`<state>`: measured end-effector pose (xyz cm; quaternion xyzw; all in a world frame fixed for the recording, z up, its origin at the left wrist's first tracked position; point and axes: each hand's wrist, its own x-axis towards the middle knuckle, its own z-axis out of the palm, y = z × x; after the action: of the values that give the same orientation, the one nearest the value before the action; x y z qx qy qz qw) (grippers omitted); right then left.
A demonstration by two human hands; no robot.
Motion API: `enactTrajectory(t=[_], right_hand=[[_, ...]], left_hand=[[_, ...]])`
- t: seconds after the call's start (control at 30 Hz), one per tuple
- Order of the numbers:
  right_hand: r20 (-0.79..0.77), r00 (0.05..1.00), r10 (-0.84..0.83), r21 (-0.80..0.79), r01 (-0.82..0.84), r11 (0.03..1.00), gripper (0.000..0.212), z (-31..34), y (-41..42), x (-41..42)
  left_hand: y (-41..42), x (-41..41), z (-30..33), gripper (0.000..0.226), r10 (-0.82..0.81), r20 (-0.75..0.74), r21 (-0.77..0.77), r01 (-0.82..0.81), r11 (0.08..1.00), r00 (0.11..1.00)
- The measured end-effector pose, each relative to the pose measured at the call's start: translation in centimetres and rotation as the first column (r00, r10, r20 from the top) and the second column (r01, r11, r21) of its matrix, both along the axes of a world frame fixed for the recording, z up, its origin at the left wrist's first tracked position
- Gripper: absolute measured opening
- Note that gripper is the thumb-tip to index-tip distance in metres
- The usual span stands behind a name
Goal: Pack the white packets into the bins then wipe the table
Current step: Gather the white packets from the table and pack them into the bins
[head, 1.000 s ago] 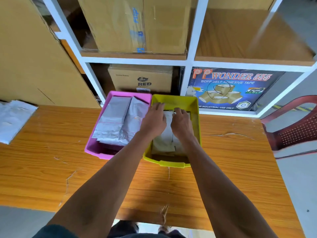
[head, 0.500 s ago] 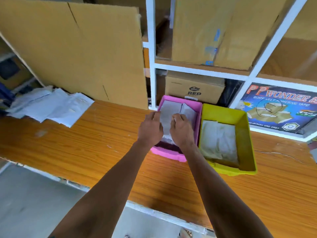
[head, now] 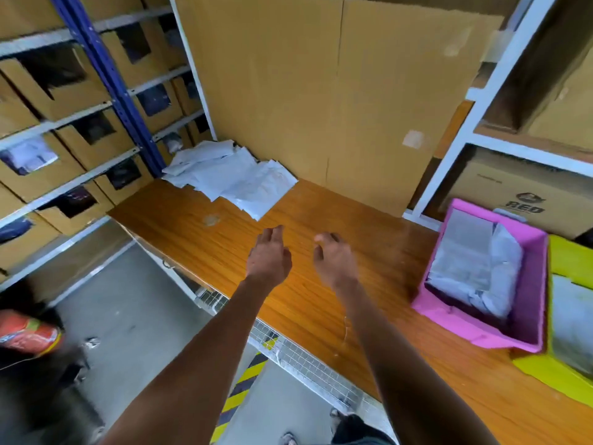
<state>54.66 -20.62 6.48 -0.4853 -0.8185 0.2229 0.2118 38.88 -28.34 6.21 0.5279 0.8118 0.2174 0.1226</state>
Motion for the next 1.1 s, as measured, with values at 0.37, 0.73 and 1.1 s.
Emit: enactTrajectory(t=[0.37, 0.73, 1.1], right_hand=[[-0.01, 0.996, 0.085, -0.097, -0.086, 0.992, 0.026, -3.2, 4.8, -14.4], [0.121, 0.993, 0.011, -0.221, 0.016, 0.975, 0.063, -5.3, 14.1, -29.7], [0.284, 0.959, -0.015, -0.313, 0.108, 0.944, 0.073, -8.3, 18.8, -33.7]], left_hand=[[1.4, -12.9, -2.2, 0.058, 0.14, 0.078, -0.064, -0.135, 0.989, 0.987], [8.6, -25.7, -2.5, 0.062, 0.153, 0.009, -0.175, -0.149, 0.973, 0.988], [14.3, -30.6, -5.3, 0.052, -0.009, -0.025, -0.105, 0.006, 0.994, 1.0]])
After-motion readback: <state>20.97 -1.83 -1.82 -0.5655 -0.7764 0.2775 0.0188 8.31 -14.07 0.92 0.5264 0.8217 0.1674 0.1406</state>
